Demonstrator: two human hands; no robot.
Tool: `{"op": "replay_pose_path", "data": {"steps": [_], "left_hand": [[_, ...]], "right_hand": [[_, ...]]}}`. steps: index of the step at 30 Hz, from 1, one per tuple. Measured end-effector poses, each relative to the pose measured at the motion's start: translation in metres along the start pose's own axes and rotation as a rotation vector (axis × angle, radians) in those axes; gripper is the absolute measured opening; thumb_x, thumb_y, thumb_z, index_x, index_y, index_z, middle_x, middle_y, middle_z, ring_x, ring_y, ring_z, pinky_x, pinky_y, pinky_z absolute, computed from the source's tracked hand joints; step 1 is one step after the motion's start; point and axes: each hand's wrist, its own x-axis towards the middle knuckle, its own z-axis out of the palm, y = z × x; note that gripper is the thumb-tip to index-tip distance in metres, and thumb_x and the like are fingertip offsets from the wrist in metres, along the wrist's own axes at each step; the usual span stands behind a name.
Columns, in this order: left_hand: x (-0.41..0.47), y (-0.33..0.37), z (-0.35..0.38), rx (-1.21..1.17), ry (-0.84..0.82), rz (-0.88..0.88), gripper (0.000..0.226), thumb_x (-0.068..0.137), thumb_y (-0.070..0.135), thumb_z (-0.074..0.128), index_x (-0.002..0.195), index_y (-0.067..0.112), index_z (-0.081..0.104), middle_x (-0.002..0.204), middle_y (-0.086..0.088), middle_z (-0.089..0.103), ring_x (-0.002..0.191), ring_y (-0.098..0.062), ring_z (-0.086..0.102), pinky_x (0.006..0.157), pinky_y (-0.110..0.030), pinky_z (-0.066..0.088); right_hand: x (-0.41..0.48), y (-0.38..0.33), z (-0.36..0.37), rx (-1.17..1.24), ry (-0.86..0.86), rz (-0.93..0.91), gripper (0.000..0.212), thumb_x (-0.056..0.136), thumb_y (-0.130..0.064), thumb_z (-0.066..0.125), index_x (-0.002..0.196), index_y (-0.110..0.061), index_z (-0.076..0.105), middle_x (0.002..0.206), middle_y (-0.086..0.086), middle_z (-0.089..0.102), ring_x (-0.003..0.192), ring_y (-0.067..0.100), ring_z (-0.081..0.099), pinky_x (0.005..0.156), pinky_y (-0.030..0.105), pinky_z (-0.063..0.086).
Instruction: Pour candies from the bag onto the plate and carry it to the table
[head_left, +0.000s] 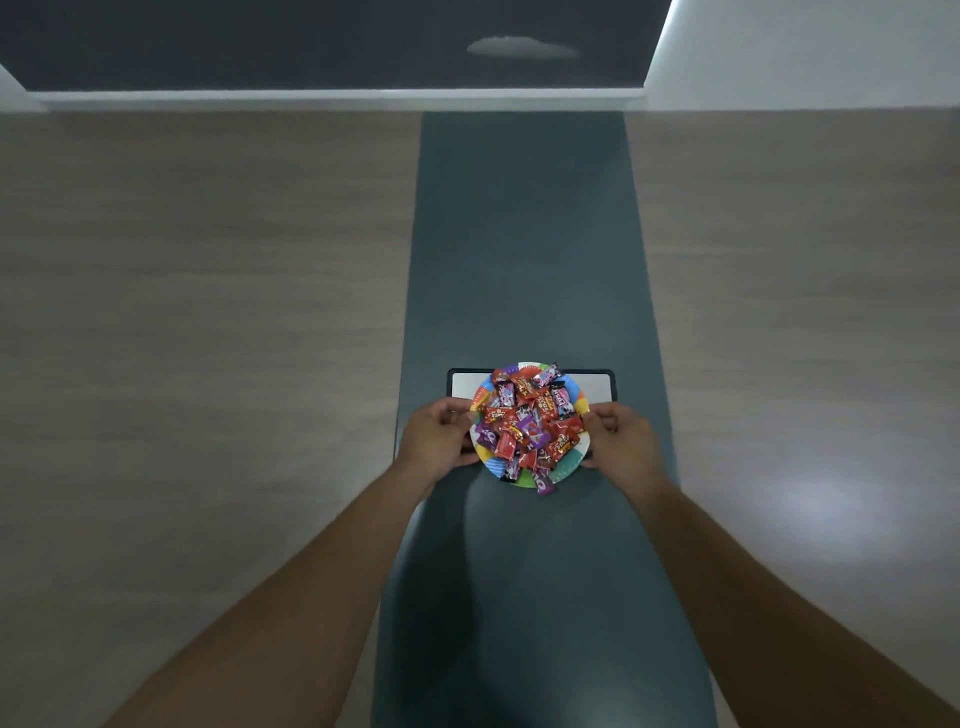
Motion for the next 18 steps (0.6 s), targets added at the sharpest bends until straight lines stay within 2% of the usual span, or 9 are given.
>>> {"op": "replay_pose_path", "data": {"steps": [8,13,18], "left_hand": [[0.008,-0.003,0.001,0.056,0.033,0.018,0.018,0.107,0.015,0.066,0.123,0.009,0.071,0.117,-0.01,0.078,0.099,-0.028,0.081,0.073,-0.035,0.069],[0.009,-0.004,0.001,0.07,0.043,0.051,0.022,0.106,0.018,0.068,0.124,0.007,0.071,0.115,-0.01,0.078,0.091,-0.023,0.08,0.07,-0.029,0.068],[0.005,-0.009,-0.002,0.124,0.08,0.086,0.028,0.104,0.034,0.071,0.119,0.011,0.072,0.112,-0.008,0.08,0.099,-0.029,0.081,0.085,-0.04,0.069]], "right_hand": [[0.006,0.001,0.0,-0.028,0.017,-0.02,0.012,0.102,-0.034,0.064,0.102,-0.026,0.073,0.101,0.004,0.083,0.092,0.028,0.082,0.081,0.057,0.07],[0.005,-0.003,-0.002,-0.019,0.008,0.01,0.024,0.104,-0.031,0.065,0.116,-0.014,0.077,0.109,0.008,0.083,0.094,0.029,0.082,0.081,0.056,0.071],[0.006,-0.003,-0.01,-0.022,0.002,0.0,0.026,0.102,-0.034,0.064,0.117,-0.018,0.078,0.107,0.004,0.083,0.088,0.026,0.082,0.081,0.055,0.07]]}}
